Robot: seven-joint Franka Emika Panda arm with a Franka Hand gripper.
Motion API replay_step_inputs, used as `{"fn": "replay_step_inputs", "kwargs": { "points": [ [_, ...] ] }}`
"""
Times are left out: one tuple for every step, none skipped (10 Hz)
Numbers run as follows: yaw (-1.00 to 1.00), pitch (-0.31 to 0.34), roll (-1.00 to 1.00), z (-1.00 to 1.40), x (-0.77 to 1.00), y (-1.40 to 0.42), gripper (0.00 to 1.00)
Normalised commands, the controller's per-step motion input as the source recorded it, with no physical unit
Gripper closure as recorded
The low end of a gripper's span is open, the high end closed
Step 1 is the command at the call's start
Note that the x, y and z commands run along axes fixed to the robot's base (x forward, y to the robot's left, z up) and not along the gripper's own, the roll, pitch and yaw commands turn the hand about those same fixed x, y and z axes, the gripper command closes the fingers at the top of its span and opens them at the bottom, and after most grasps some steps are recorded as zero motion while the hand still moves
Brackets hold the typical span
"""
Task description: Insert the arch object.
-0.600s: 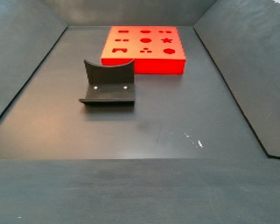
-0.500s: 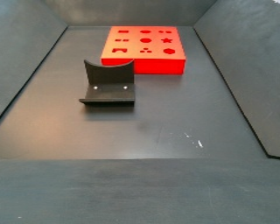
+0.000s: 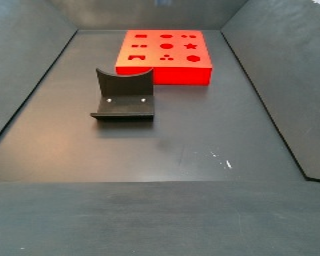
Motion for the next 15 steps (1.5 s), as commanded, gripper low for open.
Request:
{"fn": "replay_step_inputs", "kwargs": {
  "points": [
    [-0.15, -0.073, 0.01, -0.53, 0.65, 0.37, 1.00],
    [-0.14, -0.083, 0.04, -0.56, 0.65, 0.34, 1.00],
    [-0.14, -0.077, 0.06, -0.56, 0.67, 0.33, 1.00],
    [-0.13, -0.080, 0.06, -0.56, 0.66, 0.34, 1.00],
    [-0.13, -0.083, 0.05, -0.54, 0.66, 0.36, 1.00],
    [-0.13, -0.080, 0.03, -0.47, 0.66, 0.36, 1.00],
    [-0.11, -0.051, 0.02, -0.41, 0.63, 0.32, 1.00],
    [-0.09, -0.040, 0.02, -0.34, 0.62, 0.31, 1.00],
    [-0.05, -0.006, 0.01, -0.26, 0.61, 0.25, 1.00],
    [0.00, 0.000, 0.00, -0.19, 0.37, 0.13, 1.00],
    [0.10, 0.000, 0.04, -0.09, 0.00, 0.00, 1.00],
    [0.09, 0.000, 0.18, -0.07, 0.00, -0.02, 1.00],
    [0.10, 0.009, 0.19, -0.12, 0.00, 0.00, 1.00],
    [0.00, 0.000, 0.19, -0.08, -0.20, 0.00, 1.00],
    [0.00, 0.000, 0.13, 0.00, -0.21, 0.00, 1.00]
  ]
}}
